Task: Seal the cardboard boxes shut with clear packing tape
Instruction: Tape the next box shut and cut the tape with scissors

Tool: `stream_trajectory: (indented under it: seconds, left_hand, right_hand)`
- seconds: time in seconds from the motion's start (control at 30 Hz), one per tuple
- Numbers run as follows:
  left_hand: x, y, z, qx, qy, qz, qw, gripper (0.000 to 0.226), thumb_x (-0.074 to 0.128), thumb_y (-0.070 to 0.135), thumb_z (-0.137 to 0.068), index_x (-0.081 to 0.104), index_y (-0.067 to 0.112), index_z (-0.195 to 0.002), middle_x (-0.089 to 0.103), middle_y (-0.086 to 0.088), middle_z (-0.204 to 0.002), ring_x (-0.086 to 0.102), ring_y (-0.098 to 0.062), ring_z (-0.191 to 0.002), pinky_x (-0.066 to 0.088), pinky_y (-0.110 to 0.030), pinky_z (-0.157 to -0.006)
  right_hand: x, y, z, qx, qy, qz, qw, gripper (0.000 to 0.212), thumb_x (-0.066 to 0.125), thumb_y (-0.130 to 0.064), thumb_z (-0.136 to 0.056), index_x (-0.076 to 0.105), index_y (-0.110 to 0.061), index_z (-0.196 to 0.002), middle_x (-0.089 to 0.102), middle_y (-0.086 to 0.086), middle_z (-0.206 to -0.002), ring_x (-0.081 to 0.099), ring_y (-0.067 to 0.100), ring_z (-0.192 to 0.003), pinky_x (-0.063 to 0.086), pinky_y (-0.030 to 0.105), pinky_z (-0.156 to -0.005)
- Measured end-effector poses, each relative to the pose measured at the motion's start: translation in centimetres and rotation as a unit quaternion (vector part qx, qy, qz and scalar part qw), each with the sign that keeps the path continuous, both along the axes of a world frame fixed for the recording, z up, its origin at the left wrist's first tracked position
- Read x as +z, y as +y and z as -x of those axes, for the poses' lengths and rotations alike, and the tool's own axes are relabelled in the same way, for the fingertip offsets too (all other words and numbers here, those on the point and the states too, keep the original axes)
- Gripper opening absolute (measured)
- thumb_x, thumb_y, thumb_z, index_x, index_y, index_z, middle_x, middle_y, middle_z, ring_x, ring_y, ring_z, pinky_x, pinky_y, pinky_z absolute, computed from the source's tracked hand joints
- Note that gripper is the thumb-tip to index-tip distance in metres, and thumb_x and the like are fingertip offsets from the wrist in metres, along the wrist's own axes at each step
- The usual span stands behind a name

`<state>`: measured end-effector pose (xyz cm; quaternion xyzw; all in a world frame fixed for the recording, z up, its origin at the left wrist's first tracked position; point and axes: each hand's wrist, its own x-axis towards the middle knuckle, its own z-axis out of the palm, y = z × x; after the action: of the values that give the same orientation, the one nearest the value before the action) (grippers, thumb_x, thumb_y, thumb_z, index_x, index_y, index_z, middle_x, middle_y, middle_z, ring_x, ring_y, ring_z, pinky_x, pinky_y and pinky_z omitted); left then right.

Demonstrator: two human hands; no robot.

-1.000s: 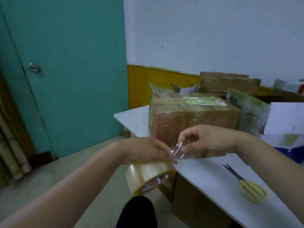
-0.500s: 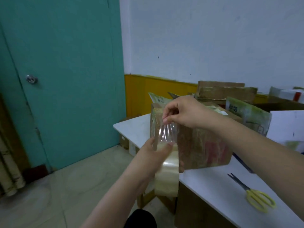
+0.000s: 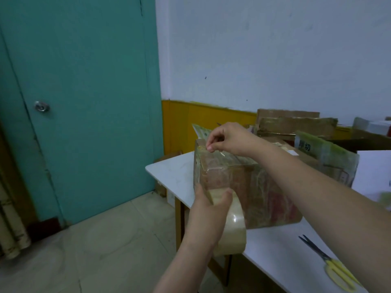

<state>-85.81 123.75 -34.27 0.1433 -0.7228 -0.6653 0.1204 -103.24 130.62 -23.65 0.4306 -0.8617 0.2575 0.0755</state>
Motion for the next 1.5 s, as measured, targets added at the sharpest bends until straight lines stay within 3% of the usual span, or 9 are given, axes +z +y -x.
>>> stream_trajectory:
  seconds: [0.13,0.27,0.4,0.57,0.7,0.97,1.07,1.27,1.5]
  left_hand:
    - [-1.3,0.4,0.5,0.011,0.0,0.038,0.999,0.06,0.06,0.046,-0.097,0.035,0.035,-0.151,0.063,0.026,-0.107,0.061,0.008,-0.089,0.043,-0.008,-0.065]
    - [-1.0,0.5,0.1,0.004,0.007,0.034,0.999,0.069,0.058,0.041,-0.1,0.022,0.032,-0.158,0.04,0.038,-0.09,0.047,0.03,-0.062,0.036,0.003,-0.051]
    - [-1.2,0.2,0.2,0.0,-0.005,-0.009,1.0,0.063,0.058,0.042,-0.099,0.023,0.048,-0.151,0.043,0.037,-0.099,0.051,0.015,-0.082,0.038,-0.007,-0.067]
    - [-1.9,0.2,1.3,0.028,-0.008,-0.045,0.999,0.055,0.059,0.043,-0.098,0.034,0.04,-0.147,0.041,0.034,-0.091,0.045,0.012,-0.078,0.039,-0.01,-0.064]
    - [-4.7,1.2,1.5,0.051,-0.065,-0.057,0.995,0.07,0.068,0.056,-0.084,0.045,0.025,-0.142,0.068,0.004,-0.115,0.067,-0.023,-0.105,0.056,-0.045,-0.091]
    - [-5.4,2.0,0.2,0.079,-0.057,-0.122,0.988,0.065,0.076,0.039,-0.076,0.039,0.019,-0.125,0.068,-0.008,-0.107,0.072,-0.029,-0.089,0.061,-0.05,-0.078]
    - [-5.8,1.4,-0.1,0.062,-0.037,-0.106,0.992,0.03,0.066,0.03,-0.094,0.049,0.019,-0.117,0.066,-0.011,-0.109,0.073,-0.023,-0.07,0.06,-0.038,-0.059]
    - [-6.5,0.7,0.8,-0.004,-0.007,-0.207,0.978,0.014,0.06,0.016,-0.1,0.067,0.016,-0.113,0.071,-0.026,-0.105,0.075,-0.039,-0.079,0.063,-0.05,-0.071]
    - [-6.8,1.4,1.3,-0.038,-0.001,-0.258,0.965,0.011,0.054,0.015,-0.102,0.062,0.017,-0.11,0.073,-0.03,-0.095,0.075,-0.039,-0.072,0.063,-0.043,-0.059]
  right_hand:
    - [-2.7,0.0,0.8,-0.019,0.027,-0.01,0.999,0.01,0.079,-0.032,-0.082,0.074,-0.031,-0.091,0.06,-0.015,-0.093,0.053,-0.002,-0.078,0.037,0.019,-0.07]
    - [-2.9,0.5,0.8,-0.095,0.152,-0.061,0.982,0.092,0.073,-0.06,-0.077,0.03,-0.03,-0.153,0.038,-0.004,-0.123,0.044,0.009,-0.103,0.045,0.033,-0.08]
    - [-3.3,1.4,-1.6,0.009,0.173,-0.069,0.982,0.066,0.059,-0.066,-0.085,0.049,-0.036,-0.143,0.054,-0.014,-0.138,0.046,0.007,-0.125,0.039,0.034,-0.104]
    - [-5.8,1.7,-2.2,0.036,0.185,-0.149,0.971,0.064,0.045,-0.064,-0.093,0.031,-0.043,-0.152,0.023,-0.026,-0.158,0.023,-0.004,-0.145,0.03,0.028,-0.116]
    - [-6.1,1.5,-2.1,0.033,0.215,-0.152,0.964,0.069,0.031,-0.071,-0.09,0.029,-0.043,-0.153,0.024,-0.023,-0.158,0.028,-0.001,-0.144,0.037,0.031,-0.112]
    - [-6.4,4.3,-4.3,-0.009,0.301,-0.084,0.95,0.069,0.03,-0.061,-0.099,0.032,-0.021,-0.155,0.033,-0.003,-0.159,0.034,0.016,-0.143,0.03,0.037,-0.116]
    - [-8.7,10.7,-7.5,-0.121,0.343,0.02,0.931,0.032,0.052,-0.038,-0.1,0.065,-0.015,-0.116,0.064,0.003,-0.113,0.059,0.02,-0.102,0.05,0.035,-0.083]
    - [-15.9,25.1,-10.1,-0.338,-0.092,-0.137,0.927,0.022,0.072,-0.04,-0.083,0.068,-0.019,-0.076,0.069,-0.004,-0.076,0.064,0.016,-0.076,0.051,0.033,-0.071]
    - [-17.4,26.4,-11.3,-0.355,-0.128,-0.212,0.902,0.03,0.078,-0.046,-0.076,0.066,-0.018,-0.076,0.066,-0.004,-0.077,0.059,0.011,-0.073,0.05,0.03,-0.07]
